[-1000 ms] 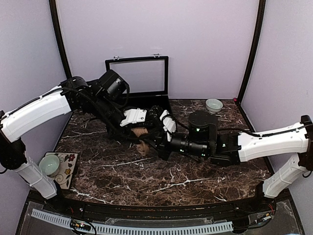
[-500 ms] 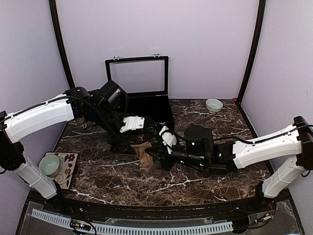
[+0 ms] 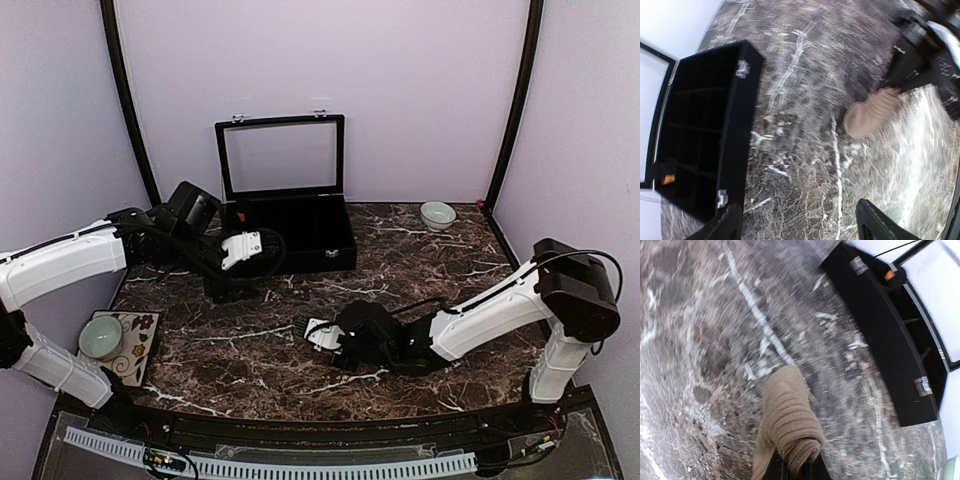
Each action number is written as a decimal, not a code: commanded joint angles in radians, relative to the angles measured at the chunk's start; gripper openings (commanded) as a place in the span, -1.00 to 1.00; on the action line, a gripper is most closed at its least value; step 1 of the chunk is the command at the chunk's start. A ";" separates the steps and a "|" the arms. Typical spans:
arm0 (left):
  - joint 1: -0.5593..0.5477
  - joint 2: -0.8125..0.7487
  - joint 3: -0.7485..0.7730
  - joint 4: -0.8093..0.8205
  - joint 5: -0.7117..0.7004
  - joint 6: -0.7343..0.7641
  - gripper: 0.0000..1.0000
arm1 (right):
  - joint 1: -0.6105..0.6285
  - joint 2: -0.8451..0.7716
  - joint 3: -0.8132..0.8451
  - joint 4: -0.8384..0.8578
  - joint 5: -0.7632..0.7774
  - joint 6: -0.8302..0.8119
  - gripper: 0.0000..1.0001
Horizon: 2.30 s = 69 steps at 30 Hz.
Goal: Roll the socks
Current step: Put down the sock at the center of the board.
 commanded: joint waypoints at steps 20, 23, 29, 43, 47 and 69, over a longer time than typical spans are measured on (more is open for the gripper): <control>-0.217 0.333 -0.029 -0.069 0.355 0.439 0.48 | 0.225 0.098 -0.074 -0.088 -0.083 0.190 -1.00; -0.218 0.330 -0.042 -0.086 0.363 0.492 0.58 | 0.252 0.118 -0.075 -0.122 -0.034 0.148 -1.00; -0.220 0.317 -0.068 -0.087 0.378 0.604 0.64 | 0.339 0.185 -0.088 -0.129 0.218 0.015 -1.00; -0.339 0.462 -0.039 0.004 0.272 0.770 0.26 | 0.348 0.180 -0.125 -0.085 0.196 0.017 -1.00; -0.352 0.495 -0.024 0.080 0.234 0.746 0.26 | 0.348 0.168 -0.145 -0.071 0.190 0.014 -1.00; -0.352 0.572 -0.076 0.111 0.140 0.724 -1.00 | 0.374 0.154 -0.209 0.003 0.279 0.051 -0.04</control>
